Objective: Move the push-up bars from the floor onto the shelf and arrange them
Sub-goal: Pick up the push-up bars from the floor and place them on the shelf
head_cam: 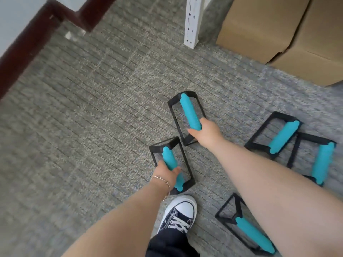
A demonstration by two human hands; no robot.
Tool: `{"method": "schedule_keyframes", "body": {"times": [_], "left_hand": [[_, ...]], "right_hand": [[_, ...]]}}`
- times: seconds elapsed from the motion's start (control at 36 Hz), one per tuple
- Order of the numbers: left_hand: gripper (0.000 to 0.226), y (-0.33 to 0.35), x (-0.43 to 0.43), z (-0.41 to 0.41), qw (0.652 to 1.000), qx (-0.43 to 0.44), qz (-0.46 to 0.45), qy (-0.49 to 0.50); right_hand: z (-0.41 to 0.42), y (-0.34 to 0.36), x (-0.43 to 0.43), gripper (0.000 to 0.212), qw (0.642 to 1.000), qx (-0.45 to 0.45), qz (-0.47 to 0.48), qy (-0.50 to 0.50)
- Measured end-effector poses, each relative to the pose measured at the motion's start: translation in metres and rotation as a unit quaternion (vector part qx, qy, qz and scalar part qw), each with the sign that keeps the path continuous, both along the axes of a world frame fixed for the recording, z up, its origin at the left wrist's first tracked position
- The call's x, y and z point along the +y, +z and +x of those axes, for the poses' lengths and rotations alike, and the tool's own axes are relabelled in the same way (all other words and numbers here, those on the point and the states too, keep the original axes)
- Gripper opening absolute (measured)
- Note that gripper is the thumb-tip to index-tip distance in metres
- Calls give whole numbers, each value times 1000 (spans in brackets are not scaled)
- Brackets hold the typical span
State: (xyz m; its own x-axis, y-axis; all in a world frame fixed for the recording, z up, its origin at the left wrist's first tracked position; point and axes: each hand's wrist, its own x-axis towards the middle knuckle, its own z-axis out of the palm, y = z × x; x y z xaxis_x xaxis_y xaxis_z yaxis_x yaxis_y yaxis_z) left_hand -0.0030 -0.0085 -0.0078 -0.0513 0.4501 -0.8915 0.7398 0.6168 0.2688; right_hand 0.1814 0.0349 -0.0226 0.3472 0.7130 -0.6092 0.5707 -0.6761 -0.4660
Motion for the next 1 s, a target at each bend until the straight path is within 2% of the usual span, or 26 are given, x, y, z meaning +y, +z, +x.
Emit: {"method": "schedule_keyframes", "body": {"times": [0.19, 0.31, 0.39, 0.58, 0.69, 0.75, 0.89, 1.0], "left_hand": [[40, 116, 6, -7, 997, -13, 69, -12], [33, 218, 6, 11, 988, -82, 125, 28], [18, 306, 6, 35, 979, -116, 164, 35], [23, 501, -6, 104, 958, -144, 244, -46], [26, 603, -13, 138, 943, -159, 279, -89], [35, 647, -11, 153, 933, -166, 304, -99], [52, 751, 5, 189, 910, -180, 362, -95], [45, 822, 31, 213, 886, -235, 390, -84]], "right_hand": [[30, 127, -49, 32, 999, 2, 39, -38], [49, 230, -84, 36, 996, -26, 48, -73], [61, 323, -110, 33, 992, -8, 67, -111], [83, 531, -163, 33, 970, -16, 139, -199], [97, 634, -181, 28, 945, 1, 203, -255], [107, 679, -186, 23, 930, 14, 239, -277], [133, 780, -189, 23, 905, -25, 304, -297], [159, 841, -177, 22, 887, -56, 349, -298]]}}
